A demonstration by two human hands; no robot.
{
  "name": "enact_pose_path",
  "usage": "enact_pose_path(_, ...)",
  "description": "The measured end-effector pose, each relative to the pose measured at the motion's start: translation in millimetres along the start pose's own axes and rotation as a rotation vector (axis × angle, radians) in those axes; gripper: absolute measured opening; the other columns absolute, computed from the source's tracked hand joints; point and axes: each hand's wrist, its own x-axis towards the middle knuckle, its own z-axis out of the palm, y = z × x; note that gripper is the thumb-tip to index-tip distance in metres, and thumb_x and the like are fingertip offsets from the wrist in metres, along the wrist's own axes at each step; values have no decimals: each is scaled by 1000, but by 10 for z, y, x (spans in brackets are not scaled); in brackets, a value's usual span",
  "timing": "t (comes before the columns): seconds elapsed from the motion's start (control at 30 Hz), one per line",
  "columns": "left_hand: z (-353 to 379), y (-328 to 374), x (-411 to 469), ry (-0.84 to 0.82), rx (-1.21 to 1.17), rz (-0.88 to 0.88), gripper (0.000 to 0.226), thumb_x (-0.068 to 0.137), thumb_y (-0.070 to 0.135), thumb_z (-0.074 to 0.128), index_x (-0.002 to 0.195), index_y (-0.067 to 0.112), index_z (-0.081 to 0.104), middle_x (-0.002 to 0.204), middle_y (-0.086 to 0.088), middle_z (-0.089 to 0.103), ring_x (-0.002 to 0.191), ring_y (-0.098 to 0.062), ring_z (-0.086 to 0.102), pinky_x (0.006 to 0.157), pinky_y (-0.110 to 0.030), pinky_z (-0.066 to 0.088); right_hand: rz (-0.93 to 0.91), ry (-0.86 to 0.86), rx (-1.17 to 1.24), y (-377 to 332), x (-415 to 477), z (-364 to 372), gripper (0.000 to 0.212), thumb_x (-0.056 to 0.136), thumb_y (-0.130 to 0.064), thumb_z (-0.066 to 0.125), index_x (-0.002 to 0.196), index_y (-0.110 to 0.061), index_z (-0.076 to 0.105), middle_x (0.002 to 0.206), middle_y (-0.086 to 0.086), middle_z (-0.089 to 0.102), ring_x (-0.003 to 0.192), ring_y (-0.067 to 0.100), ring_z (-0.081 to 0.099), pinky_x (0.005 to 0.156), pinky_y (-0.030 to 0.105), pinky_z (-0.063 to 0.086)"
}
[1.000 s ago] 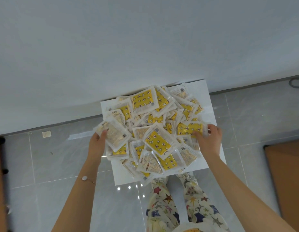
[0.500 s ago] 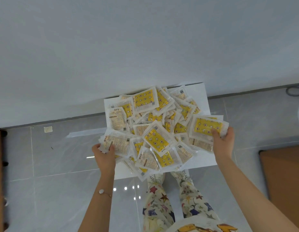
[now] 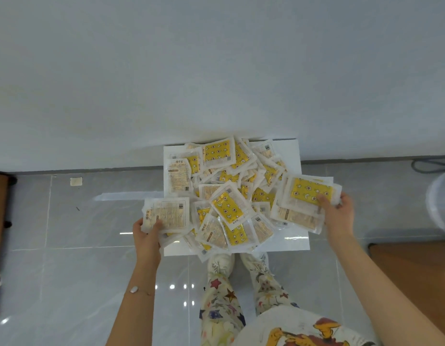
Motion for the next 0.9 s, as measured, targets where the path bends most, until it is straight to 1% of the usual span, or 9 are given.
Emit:
enact_pose_path(0.07, -45, 58, -172, -5, -72, -5, 41, 92, 5, 60, 127, 12, 41, 122, -13, 57, 105, -28, 61, 80, -40, 54, -5, -85, 4, -149, -138, 44, 29, 91, -14, 62, 116, -9, 47, 106, 9, 61, 81, 14, 63, 68, 31, 53)
enact_pose_path(0.17, -89, 215, -467, -18, -164, 7, 39, 92, 4, 60, 125, 14, 42, 120, -10, 58, 100, -25, 62, 76, -36, 55, -11, -210, -20, -395, -390, 156, 36, 89, -17, 65, 119, -12, 47, 106, 9, 64, 90, 26, 66, 77, 44, 57)
enact_pose_path(0.23, -143, 337, -690, -36, -207, 34, 40, 91, 5, 60, 125, 17, 42, 118, -8, 60, 99, -22, 64, 73, -35, 56, -29, -291, -34, -577, -590, 240, 39, 87, -17, 67, 121, -13, 48, 105, 10, 66, 91, 29, 67, 79, 45, 57)
enact_pose_path(0.33, -285, 544, -1066, -48, -282, 104, 43, 92, 6, 60, 127, 22, 42, 116, -3, 63, 100, -19, 65, 75, -33, 58, -106, -428, -78, -890, -956, 385, 33, 87, -15, 68, 116, -13, 53, 99, 8, 69, 84, 24, 68, 72, 40, 58)
enact_pose_path(0.47, -636, 839, -1567, -4, -379, 195, 42, 91, 5, 62, 123, 27, 46, 112, 1, 65, 98, -15, 68, 78, -29, 59, -214, -596, -154, -1268, -1528, 591, 34, 85, -18, 70, 115, -20, 53, 106, 6, 68, 91, 23, 68, 75, 40, 58)
enact_pose_path(0.5, -801, 892, -1694, 27, -407, 213, 43, 91, 5, 62, 124, 27, 46, 112, 1, 66, 99, -15, 68, 78, -30, 59, -241, -641, -171, -1361, -1714, 655, 37, 85, -20, 71, 117, -20, 52, 108, 5, 67, 91, 21, 68, 74, 37, 58)
enact_pose_path(0.6, -1227, 925, -1958, 89, -465, 249, 46, 90, 7, 64, 129, 23, 46, 117, -4, 65, 104, -21, 67, 88, -42, 55, -292, -733, -222, -1528, -2130, 786, 38, 88, -19, 68, 117, -24, 45, 103, -8, 60, 84, 2, 58, 60, 13, 49)
enact_pose_path(0.77, -2074, 821, -2481, 254, -530, 270, 42, 88, 8, 67, 122, 26, 49, 120, -7, 64, 105, -24, 66, 90, -48, 54, -402, -892, -322, -1649, -2942, 1027, 49, 88, -18, 68, 130, -21, 42, 116, -5, 46, 106, 15, 49, 75, 24, 40)
enact_pose_path(0.9, -2718, 653, -2820, 378, -589, 329, 46, 87, 10, 67, 127, 24, 50, 116, -2, 65, 101, -20, 67, 77, -35, 57, -485, -1042, -396, -1635, -3662, 1354, 46, 88, -15, 67, 126, -25, 43, 113, -6, 48, 94, 7, 52, 60, 14, 40)
